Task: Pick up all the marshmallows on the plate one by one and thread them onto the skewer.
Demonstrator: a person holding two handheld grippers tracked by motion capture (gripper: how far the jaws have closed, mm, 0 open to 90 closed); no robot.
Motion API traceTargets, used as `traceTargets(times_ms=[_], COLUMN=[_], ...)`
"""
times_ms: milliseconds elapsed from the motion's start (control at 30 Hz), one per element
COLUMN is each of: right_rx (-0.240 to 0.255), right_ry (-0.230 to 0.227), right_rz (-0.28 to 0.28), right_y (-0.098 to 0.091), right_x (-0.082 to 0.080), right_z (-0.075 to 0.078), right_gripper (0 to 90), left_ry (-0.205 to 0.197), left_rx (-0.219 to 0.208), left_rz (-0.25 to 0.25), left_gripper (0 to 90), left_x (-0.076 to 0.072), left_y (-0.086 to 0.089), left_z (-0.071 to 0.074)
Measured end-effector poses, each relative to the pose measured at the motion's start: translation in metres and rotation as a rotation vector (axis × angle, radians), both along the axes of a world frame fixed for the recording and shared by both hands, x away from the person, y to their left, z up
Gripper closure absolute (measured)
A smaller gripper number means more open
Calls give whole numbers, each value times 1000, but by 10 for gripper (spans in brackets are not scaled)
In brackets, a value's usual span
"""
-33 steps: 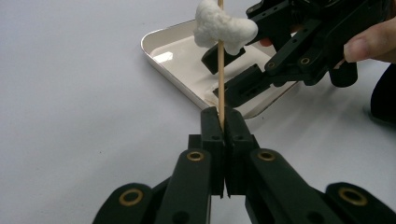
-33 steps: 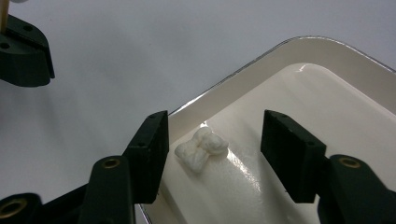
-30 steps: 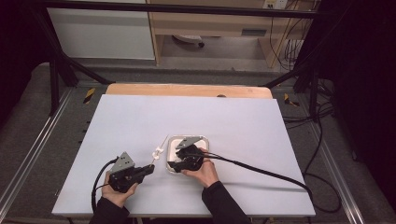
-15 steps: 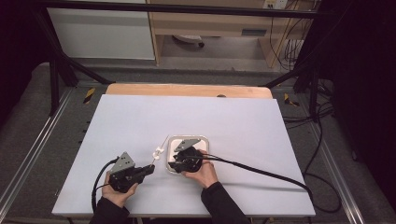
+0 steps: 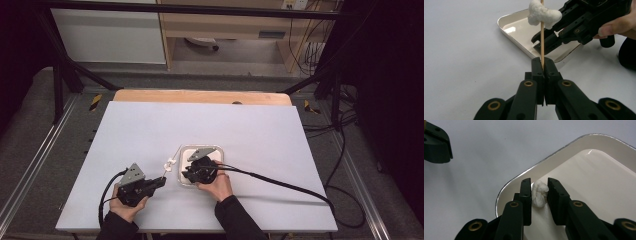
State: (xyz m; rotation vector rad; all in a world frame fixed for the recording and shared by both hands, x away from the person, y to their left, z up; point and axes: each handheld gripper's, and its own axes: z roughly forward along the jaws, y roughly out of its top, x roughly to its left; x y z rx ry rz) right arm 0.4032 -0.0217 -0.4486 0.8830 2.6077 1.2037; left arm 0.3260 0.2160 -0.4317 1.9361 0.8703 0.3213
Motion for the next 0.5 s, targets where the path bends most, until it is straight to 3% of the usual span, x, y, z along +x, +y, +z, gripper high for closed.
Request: traceTargets(times_ms=[500], right_rx=[107], right_ry=[-12], right_rz=[-7], right_y=[-18], right_x=[-2], right_z=[32], right_gripper=[760], left_ry=[-5], left_rx=[3], left_rz=[-7], left_gripper=[888], left_x=[-2], left_y=[-3], left_z=[0])
